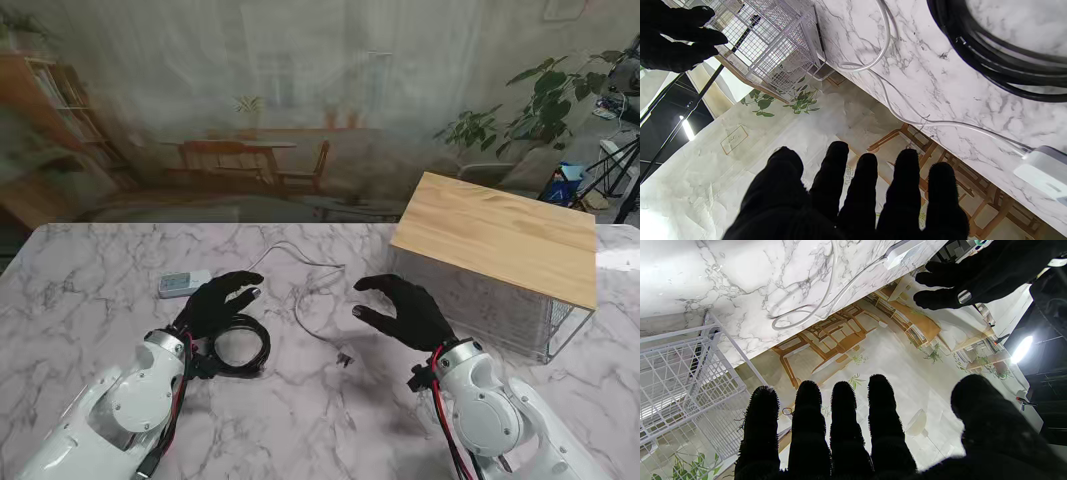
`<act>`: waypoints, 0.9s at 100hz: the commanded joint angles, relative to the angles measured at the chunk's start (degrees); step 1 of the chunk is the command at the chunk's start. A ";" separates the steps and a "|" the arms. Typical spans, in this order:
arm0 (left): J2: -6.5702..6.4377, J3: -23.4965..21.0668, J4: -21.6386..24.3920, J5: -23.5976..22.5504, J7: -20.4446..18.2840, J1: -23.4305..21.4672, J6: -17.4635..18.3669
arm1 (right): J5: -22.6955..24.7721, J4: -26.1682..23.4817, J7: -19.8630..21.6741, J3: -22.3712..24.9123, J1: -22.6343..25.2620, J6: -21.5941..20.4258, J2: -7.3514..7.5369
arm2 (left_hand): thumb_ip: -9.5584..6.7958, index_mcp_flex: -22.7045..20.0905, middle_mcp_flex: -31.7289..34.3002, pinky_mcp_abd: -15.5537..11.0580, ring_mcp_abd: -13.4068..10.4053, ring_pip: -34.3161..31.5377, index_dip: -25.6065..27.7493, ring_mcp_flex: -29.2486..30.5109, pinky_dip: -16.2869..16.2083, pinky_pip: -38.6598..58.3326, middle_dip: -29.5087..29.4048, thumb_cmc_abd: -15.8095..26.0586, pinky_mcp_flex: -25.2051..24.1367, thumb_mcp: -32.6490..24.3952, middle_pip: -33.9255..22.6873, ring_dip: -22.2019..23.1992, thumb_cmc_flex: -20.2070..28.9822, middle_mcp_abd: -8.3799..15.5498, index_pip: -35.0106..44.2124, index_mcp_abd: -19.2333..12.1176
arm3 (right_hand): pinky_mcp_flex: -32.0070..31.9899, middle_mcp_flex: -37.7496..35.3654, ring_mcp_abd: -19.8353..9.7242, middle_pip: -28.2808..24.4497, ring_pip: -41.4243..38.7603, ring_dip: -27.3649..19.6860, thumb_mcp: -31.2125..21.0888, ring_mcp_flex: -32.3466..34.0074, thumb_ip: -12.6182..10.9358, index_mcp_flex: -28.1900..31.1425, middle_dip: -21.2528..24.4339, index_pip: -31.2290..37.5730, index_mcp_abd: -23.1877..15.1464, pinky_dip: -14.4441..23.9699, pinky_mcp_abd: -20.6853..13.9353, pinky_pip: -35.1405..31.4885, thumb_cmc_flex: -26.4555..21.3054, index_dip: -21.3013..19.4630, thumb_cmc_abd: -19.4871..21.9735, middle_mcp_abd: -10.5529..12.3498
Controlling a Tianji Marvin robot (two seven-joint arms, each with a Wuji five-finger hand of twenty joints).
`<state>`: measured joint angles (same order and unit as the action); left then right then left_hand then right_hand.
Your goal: Load the small electronics into the mesh drawer
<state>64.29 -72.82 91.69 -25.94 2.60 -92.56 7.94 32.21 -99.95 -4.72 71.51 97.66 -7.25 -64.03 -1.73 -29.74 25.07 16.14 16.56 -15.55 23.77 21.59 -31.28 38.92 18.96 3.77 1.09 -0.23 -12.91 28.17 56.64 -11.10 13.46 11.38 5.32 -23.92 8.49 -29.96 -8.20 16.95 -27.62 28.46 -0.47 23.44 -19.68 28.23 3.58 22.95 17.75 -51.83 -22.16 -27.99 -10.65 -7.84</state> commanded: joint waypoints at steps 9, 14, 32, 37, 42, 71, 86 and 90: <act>0.06 0.46 -0.34 0.09 -0.87 0.71 -0.28 | 0.14 0.40 0.00 0.06 -0.50 -0.11 -0.12 | 1.48 -0.62 0.84 0.32 -0.02 0.79 0.48 -0.09 -1.11 -1.34 0.71 2.30 -0.48 1.41 0.54 0.17 -0.63 1.05 0.20 0.17 | -0.63 -0.71 -0.64 0.24 -4.22 -0.17 0.98 -0.28 0.89 0.34 -0.33 -0.34 -2.43 0.53 0.50 -0.13 1.06 0.94 2.06 1.05; 0.13 0.67 -0.76 0.54 -0.91 1.17 -0.66 | 0.04 0.45 0.05 0.10 -0.57 0.10 -0.13 | 1.47 -0.62 0.76 0.26 0.04 0.87 0.48 -0.29 -1.08 -1.42 0.72 2.27 -0.64 1.37 0.54 0.15 -0.55 1.06 0.19 0.36 | -0.65 -0.66 -0.60 0.28 -4.17 -0.20 0.98 -0.32 0.89 0.33 -0.32 -0.35 -2.38 0.52 0.49 -0.12 1.05 0.95 2.08 0.96; 0.18 1.24 -1.21 1.11 -1.15 1.94 -1.24 | 0.37 0.41 0.39 0.28 -0.50 0.47 -0.04 | 1.47 -0.62 0.70 0.22 -0.02 0.78 0.45 -0.19 -1.07 -1.45 0.78 2.31 -0.64 1.42 0.45 0.20 -0.55 1.13 0.15 0.25 | -0.80 -0.62 -0.48 0.46 -3.98 -0.29 1.03 -0.46 0.92 0.47 -0.27 -0.42 -2.39 0.43 0.60 0.10 1.04 1.00 2.09 0.88; 0.17 1.27 -1.08 1.05 -1.18 1.86 -1.27 | 0.51 0.19 0.33 0.39 -0.20 0.46 -0.03 | 1.47 -0.60 0.66 0.23 0.05 0.80 0.45 -0.24 -1.08 -1.44 0.77 2.33 -0.61 1.43 0.47 0.19 -0.58 1.07 0.14 0.25 | -0.80 -0.68 -0.50 0.45 -3.96 -0.30 1.04 -0.42 0.92 0.52 -0.27 -0.42 -2.44 0.43 0.60 0.12 1.02 1.00 2.07 0.95; 0.17 1.24 -0.93 1.11 -1.20 1.74 -1.36 | 0.71 -0.20 0.39 0.55 0.26 0.43 0.02 | 1.47 -0.59 0.67 0.21 0.01 0.82 0.45 -0.27 -1.08 -1.46 0.77 2.32 -0.64 1.43 0.47 0.18 -0.58 0.97 0.14 0.29 | -0.78 -0.69 -0.58 0.47 -3.94 -0.31 1.02 -0.41 0.91 0.58 -0.27 -0.42 -2.41 0.42 0.58 0.13 0.96 1.01 2.09 0.81; 0.12 0.87 -0.44 0.92 -1.15 1.22 -0.54 | 5.71 -3.71 1.92 2.82 4.82 0.39 0.89 | 1.46 -0.68 0.73 0.28 -0.02 0.81 0.48 -0.20 -1.10 -1.45 0.77 2.26 -0.60 1.39 0.46 0.19 -0.52 1.07 0.19 0.30 | -1.46 -1.09 -0.57 2.89 -2.26 -1.48 1.22 -0.85 0.96 1.07 1.44 -0.80 -2.48 -1.03 0.43 2.43 0.78 1.31 2.19 1.08; 0.06 0.98 -0.08 0.95 -1.36 1.06 -0.39 | 10.69 -5.30 3.35 5.38 7.64 0.13 1.59 | 1.46 -0.65 0.77 0.27 -0.02 0.77 0.46 -0.12 -1.13 -1.41 0.77 2.32 -0.52 1.41 0.45 0.20 -0.57 1.12 0.16 0.21 | -2.52 -0.88 -1.10 5.78 1.52 -4.18 1.33 -3.66 0.98 1.16 4.40 -2.04 -2.30 -3.45 -0.62 5.76 0.52 2.23 2.25 1.10; 0.00 1.02 -0.11 0.55 -1.38 1.09 -0.21 | 12.74 -5.59 3.23 6.10 8.32 0.02 1.74 | 1.48 -0.63 0.81 0.36 -0.06 0.76 0.46 -0.07 -1.14 -1.36 0.76 2.34 -0.43 1.43 0.45 0.20 -0.61 1.13 0.16 0.21 | -2.62 -0.58 -1.18 6.30 2.69 -5.25 1.32 -4.56 0.99 1.11 4.96 -2.64 -2.26 -4.07 -1.12 6.42 0.57 2.69 2.19 0.95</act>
<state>64.30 -72.05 91.17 -24.94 2.20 -91.41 7.32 42.91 -105.26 -1.21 76.84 104.46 -7.21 -63.06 -1.73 -29.74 25.07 16.14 16.56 -15.55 23.77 21.59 -31.28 38.91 18.96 3.77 1.09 -0.23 -12.91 28.17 56.64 -11.10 13.46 11.39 4.01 -24.53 8.49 -25.42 -8.20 13.64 -27.06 26.41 -0.47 23.70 -15.87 27.41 3.56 20.34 17.76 -47.16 -22.17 -26.61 -10.65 -7.84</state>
